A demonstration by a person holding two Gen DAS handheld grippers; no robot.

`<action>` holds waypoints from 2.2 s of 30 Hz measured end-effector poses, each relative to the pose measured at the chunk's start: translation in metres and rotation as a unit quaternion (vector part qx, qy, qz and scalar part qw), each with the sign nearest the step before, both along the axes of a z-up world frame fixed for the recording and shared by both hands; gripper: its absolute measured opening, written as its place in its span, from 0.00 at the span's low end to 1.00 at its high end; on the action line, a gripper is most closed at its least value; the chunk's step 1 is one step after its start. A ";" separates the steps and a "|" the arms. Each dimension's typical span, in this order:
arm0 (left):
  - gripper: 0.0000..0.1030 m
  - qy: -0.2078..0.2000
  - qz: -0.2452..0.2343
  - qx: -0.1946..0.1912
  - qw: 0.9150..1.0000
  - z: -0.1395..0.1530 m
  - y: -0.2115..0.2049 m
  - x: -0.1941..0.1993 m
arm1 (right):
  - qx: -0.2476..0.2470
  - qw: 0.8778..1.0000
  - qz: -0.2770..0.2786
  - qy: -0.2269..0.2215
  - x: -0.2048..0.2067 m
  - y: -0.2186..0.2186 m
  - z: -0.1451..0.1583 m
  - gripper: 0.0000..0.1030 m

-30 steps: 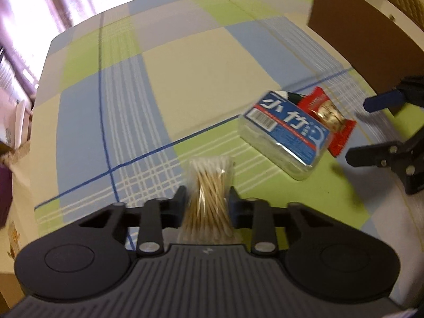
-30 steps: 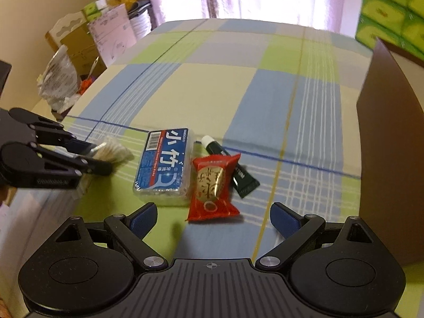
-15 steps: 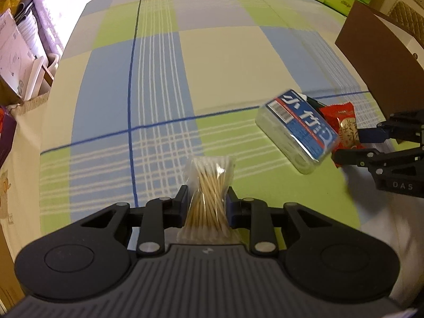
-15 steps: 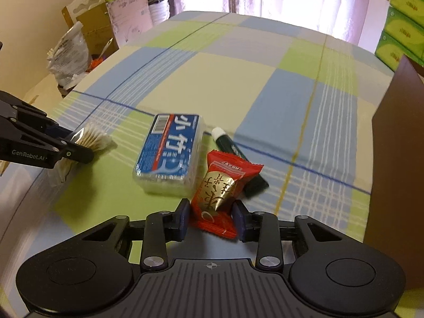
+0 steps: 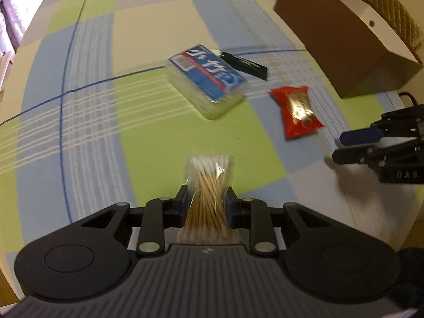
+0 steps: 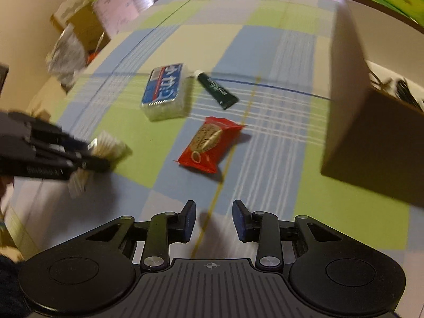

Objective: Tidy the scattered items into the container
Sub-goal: 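Grasp the bag of cotton swabs with the left tool while the right tool grasps the red snack packet, then carry the swab bag and red packet over the brown box and lower them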

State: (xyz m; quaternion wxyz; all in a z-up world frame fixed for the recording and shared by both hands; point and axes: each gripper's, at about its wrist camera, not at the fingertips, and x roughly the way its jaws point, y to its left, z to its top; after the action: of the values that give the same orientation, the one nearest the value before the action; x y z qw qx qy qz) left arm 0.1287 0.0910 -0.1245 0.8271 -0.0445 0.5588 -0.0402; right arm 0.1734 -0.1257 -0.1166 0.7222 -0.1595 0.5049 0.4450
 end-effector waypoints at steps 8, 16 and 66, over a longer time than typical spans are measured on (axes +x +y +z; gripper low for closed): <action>0.25 -0.008 0.051 0.048 0.998 -0.004 0.018 0.016 | 0.054 0.996 -0.058 -0.029 0.004 0.019 0.004 0.87; 0.25 -0.023 0.093 0.062 0.993 -0.006 0.037 0.043 | 0.028 0.996 -0.062 -0.053 0.010 0.056 -0.016 0.69; 0.20 -0.176 -0.084 -0.028 0.980 0.148 -0.244 0.149 | 0.132 0.977 -0.128 -0.110 0.173 -0.220 0.136 0.30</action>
State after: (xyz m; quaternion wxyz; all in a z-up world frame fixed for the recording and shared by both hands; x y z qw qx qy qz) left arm 0.2782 -0.1530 0.0238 0.9045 -0.0132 0.4052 -0.1322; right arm 0.3465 -0.3452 0.0191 0.8393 -0.0446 0.3750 0.3911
